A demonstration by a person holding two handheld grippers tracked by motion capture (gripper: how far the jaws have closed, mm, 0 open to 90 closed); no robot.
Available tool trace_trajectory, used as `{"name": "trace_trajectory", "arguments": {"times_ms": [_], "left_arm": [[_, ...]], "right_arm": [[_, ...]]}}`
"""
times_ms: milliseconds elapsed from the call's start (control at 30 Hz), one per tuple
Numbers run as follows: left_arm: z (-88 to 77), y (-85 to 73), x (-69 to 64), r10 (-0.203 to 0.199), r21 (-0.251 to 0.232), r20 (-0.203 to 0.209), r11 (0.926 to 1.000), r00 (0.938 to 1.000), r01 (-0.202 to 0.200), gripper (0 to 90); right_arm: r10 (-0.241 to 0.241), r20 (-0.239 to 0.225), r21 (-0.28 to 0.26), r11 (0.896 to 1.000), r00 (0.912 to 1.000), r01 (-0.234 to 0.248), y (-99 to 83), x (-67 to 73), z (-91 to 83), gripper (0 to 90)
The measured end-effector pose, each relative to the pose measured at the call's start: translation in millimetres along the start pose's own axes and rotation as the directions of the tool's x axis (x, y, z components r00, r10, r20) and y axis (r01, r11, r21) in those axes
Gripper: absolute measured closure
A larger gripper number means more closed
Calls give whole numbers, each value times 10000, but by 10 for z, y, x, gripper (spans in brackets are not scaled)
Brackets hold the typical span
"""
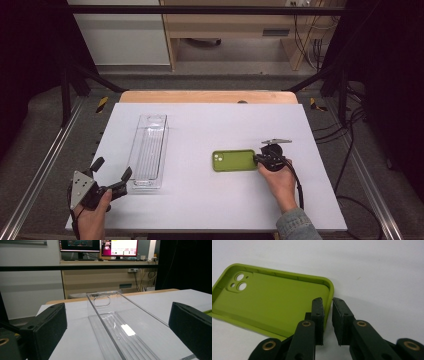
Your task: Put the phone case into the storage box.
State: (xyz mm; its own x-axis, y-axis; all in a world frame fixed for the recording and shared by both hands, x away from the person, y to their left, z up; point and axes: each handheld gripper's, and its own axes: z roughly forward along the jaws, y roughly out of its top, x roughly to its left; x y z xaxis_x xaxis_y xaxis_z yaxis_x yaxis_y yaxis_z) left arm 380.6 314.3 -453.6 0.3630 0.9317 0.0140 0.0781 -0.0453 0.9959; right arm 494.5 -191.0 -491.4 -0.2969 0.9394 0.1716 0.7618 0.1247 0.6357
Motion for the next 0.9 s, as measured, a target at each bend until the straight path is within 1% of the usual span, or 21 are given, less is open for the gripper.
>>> {"name": "trace_trajectory", "arguments": {"times_ms": [233,333,467,700,800,900], "left_arm": [[2,3,-8,2,-49,115,10000,9999,-1,11],[3,3,-11,2,-55,162,10000,9999,-1,10],[6,3,-14,27,-34,233,10000,9997,-27,10],[22,8,-46,85,-112,640,9999,9979,-78,11],[28,10,-58,151,-101,740,9998,9971,-144,11],[31,9,-61,162,-91,756,9998,9970,-155,11]], "right_arm": [[90,-18,-4,10000,10000,-90,-2,7,0,819],[157,21,-26,9999,9999,-157,-3,11,4,800],[279,12,-9,9996,9996,-279,-4,18,6,797],[389,17,0,9992,9992,-389,-4,16,4,817],[456,2,8,9990,9990,-456,-3,13,2,825],[529,12,5,9986,9986,-529,-5,13,0,829]]}}
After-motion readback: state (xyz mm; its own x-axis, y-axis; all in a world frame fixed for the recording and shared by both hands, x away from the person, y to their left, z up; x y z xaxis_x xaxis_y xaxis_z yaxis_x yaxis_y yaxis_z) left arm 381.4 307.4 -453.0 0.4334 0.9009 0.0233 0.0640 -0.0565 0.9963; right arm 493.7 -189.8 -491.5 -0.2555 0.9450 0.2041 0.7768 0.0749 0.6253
